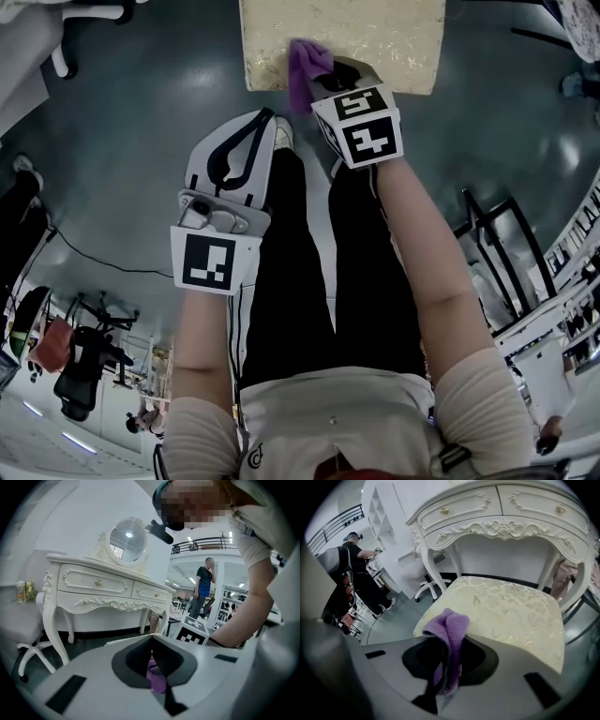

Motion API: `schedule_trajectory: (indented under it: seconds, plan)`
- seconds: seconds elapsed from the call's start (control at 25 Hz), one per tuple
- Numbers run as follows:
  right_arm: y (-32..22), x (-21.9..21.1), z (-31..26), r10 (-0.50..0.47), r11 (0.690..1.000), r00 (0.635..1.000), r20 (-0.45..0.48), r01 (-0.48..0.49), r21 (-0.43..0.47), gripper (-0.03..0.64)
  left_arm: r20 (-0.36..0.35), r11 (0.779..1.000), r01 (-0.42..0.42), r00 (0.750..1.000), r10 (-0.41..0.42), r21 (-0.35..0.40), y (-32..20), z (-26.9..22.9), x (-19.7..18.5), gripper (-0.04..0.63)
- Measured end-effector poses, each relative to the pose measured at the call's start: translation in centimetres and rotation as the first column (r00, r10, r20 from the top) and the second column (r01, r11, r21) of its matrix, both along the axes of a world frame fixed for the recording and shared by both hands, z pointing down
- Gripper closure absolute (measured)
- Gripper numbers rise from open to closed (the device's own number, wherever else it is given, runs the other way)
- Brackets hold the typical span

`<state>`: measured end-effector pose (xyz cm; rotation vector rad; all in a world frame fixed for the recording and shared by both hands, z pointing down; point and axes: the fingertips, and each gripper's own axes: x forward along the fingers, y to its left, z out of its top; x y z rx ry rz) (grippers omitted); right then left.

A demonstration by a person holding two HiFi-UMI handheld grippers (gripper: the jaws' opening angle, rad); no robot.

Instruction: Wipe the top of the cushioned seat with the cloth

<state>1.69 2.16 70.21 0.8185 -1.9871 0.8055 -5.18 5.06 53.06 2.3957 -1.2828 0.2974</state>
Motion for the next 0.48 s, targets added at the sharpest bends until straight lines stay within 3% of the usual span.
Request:
schedule_trajectory:
  seconds: [0.48]
  plan:
    - [-0.9, 9.5, 0.3, 0.056, 0.998, 0.998, -0.003, -0.056, -0.006, 0.529, -0.012, 1.000, -0.021, 1.000, 0.021, -0.011, -0.8, 0.8, 8.9, 0.581]
